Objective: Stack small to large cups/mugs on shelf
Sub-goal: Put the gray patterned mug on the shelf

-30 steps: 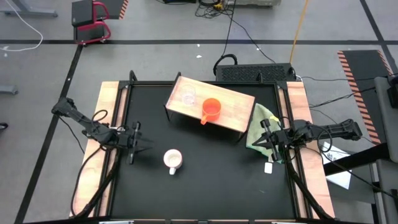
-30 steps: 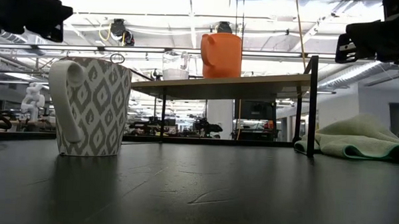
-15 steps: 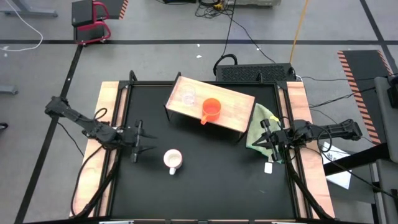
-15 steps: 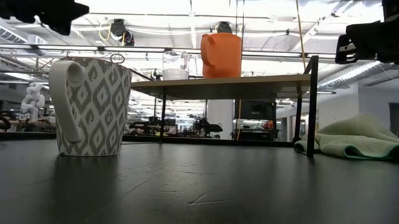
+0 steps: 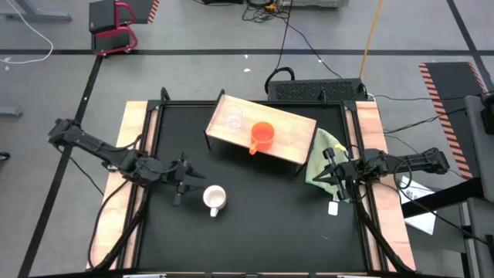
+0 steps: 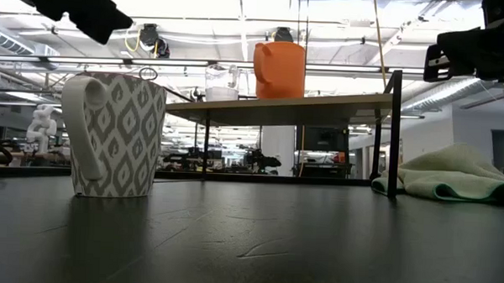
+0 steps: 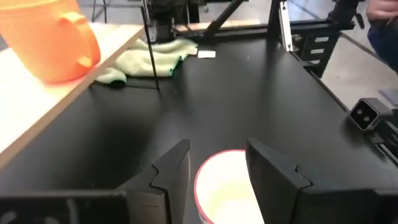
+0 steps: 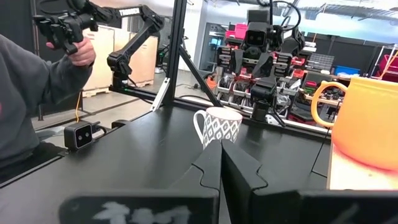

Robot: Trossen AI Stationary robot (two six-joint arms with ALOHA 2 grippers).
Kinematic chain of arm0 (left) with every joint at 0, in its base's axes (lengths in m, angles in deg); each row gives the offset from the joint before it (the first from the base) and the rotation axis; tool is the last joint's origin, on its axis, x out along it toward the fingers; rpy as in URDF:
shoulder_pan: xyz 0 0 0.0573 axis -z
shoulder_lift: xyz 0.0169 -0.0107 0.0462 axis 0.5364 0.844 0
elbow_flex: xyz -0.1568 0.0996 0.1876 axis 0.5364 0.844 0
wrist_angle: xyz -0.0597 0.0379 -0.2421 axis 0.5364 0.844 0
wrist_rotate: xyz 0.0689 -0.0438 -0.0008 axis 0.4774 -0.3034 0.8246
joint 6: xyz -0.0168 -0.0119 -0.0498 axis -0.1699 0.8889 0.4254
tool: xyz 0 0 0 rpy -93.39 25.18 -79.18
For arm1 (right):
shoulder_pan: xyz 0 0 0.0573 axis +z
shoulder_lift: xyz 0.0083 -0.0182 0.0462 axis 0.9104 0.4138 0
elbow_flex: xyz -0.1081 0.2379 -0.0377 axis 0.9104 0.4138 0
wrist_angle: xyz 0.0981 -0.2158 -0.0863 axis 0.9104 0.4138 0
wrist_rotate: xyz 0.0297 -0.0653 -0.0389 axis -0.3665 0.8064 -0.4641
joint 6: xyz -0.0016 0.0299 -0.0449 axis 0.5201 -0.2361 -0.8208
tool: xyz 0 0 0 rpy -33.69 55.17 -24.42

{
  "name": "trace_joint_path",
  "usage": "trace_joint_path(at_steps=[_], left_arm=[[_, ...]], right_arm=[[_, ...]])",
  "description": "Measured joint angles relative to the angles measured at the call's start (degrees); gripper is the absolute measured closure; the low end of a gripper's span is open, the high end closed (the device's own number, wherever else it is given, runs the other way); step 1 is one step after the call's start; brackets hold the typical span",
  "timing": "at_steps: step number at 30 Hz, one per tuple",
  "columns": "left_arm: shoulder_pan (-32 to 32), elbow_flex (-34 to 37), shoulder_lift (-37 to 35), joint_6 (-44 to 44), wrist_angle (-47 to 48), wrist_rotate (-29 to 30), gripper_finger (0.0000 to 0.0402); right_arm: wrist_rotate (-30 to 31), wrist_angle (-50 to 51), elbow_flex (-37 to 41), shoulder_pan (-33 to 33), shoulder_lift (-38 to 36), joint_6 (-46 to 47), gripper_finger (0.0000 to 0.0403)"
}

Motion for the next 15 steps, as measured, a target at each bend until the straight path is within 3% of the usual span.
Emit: trace_joint_path(at_steps=[15], left_arm=[[-7.2, -12.4, 12.5, 4.1, 16.6, -11.8, 0.0250]], right_arm=[[0.0, 0.7, 0.0, 0.0, 0.0, 1.0, 0.0403]])
